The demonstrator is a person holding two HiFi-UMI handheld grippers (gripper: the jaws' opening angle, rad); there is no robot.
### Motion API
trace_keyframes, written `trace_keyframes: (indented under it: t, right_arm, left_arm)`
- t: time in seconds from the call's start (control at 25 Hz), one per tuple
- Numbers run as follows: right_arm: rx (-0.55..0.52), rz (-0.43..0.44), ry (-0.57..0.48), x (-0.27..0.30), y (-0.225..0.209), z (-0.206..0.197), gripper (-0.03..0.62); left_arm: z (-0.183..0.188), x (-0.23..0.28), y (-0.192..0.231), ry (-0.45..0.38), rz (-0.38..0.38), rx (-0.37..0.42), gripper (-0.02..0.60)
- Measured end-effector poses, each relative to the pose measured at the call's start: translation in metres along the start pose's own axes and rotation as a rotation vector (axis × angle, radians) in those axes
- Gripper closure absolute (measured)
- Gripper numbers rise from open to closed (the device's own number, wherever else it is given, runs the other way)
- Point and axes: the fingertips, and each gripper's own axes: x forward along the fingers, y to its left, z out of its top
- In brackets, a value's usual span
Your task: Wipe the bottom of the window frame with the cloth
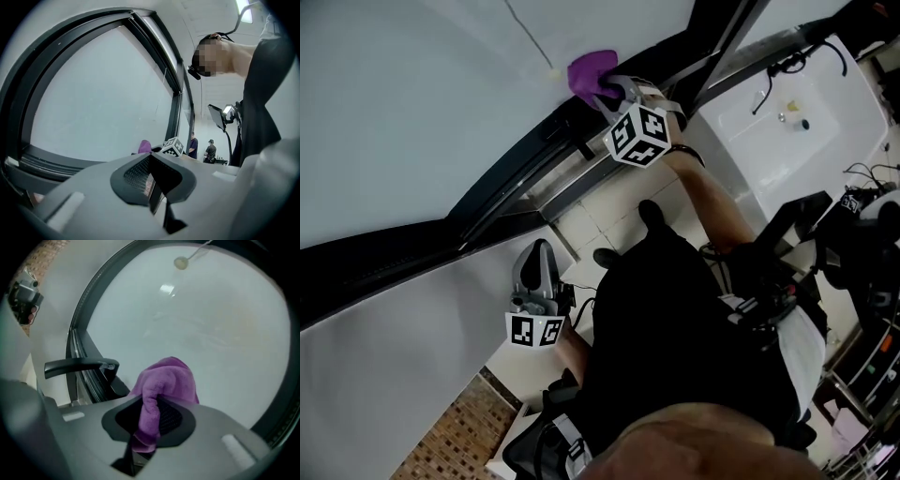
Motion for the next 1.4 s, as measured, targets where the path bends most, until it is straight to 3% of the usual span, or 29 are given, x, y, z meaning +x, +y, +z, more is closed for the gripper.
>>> trace_keyframes:
  t: [0.16,0.36,0.64,1.12,1.4]
  right_arm:
    - [0.006,0.01,-0.021,0.004,0.002,0.008,0.53]
    - [-0.035,0.093,0.058,0.041,0.026,-0.01,0.533]
    - [-0.105,0.093,0.071,0.046,0.021,-0.02,0.531]
    - [0.001,-0.075,0.25,0.025,-0.097,-0.123,0.531]
    - [0.062,-0.246,0.377,0.016,-0.158,-0.177,0.531]
  left_arm:
    - [-0.001,0.007,-0.002,-0.001,-0.022,0.003,0.58]
    - [-0.002,0.01,-0.008,0.007,-0.028,-0.001,0.58]
    - [-0.002,0.02,-0.011,0.004,-0.047,0.0,0.58]
    - [-0.006,0.02,-0.006,-0.001,-0.044,-0.007,0.58]
    - [-0.008,0.024,-0.007,0.0,-0.051,-0.009,0.58]
